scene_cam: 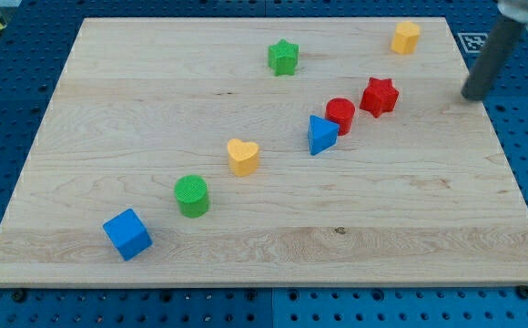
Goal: Place the yellow heart bottom right to the yellow hexagon
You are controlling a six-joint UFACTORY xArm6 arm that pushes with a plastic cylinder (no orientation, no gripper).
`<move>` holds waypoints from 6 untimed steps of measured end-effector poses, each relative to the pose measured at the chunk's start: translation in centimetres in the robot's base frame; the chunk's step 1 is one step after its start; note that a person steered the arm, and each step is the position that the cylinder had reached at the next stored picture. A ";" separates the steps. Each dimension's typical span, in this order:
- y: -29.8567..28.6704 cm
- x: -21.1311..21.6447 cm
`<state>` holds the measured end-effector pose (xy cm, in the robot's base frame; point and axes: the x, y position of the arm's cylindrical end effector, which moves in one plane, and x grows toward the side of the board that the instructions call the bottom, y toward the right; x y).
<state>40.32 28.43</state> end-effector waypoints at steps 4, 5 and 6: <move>-21.8 17.1; -27.5 14.7; -32.8 12.4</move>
<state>52.77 -4.36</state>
